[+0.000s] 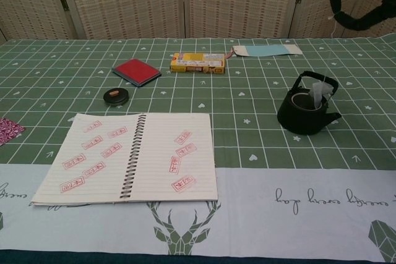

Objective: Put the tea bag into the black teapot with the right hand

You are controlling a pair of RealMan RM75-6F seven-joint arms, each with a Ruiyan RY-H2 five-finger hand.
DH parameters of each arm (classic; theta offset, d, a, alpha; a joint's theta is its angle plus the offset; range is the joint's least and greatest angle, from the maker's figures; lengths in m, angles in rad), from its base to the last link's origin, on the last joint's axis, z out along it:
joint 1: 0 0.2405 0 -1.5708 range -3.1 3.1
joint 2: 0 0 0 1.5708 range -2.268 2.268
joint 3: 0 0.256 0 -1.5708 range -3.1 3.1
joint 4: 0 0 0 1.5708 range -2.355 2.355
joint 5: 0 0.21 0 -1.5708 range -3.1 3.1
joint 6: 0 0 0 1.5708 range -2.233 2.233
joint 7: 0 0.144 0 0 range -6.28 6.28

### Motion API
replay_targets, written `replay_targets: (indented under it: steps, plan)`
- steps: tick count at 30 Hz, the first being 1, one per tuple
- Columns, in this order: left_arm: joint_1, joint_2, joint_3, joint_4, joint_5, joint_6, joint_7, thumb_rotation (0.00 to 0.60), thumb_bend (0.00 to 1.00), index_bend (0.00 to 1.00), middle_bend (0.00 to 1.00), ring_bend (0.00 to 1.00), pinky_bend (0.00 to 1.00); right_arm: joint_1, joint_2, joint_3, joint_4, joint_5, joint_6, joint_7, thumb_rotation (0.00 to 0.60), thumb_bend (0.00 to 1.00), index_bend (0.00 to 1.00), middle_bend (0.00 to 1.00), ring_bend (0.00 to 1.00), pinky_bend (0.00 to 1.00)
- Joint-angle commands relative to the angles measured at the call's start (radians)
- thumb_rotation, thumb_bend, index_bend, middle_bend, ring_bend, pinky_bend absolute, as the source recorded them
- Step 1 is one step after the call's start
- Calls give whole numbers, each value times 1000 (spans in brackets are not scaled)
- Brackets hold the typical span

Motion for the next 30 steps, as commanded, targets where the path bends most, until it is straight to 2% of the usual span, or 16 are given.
replay_targets:
  steps: [1, 7, 14, 21, 30]
  plan:
    - [0, 1, 0, -1, 1, 0, -4, 600, 284, 0, 56, 71, 120, 17, -7, 16, -5, 19, -16, -22, 600, 475, 667, 90, 10, 0]
    - [3, 9, 0, -1, 5, 4, -24, 600, 284, 0, 56, 71, 120, 57, -29, 46, -28, 58, -43, -79, 600, 475, 667, 90, 12, 0]
    - [5, 15, 1, -1, 7, 4, -41, 600, 284, 0, 56, 71, 120, 66, -50, 27, -30, 59, -43, -119, 600, 475, 667, 90, 13, 0]
    - [4, 10, 1, -2, 3, 2, -25, 600, 284, 0, 56, 71, 120, 38, -38, -14, -10, 22, -21, -83, 600, 475, 667, 90, 13, 0]
    - [2, 4, 0, -2, -1, 0, -9, 600, 284, 0, 56, 72, 120, -39, -22, -133, 87, -90, 15, 34, 600, 475, 667, 88, 13, 0]
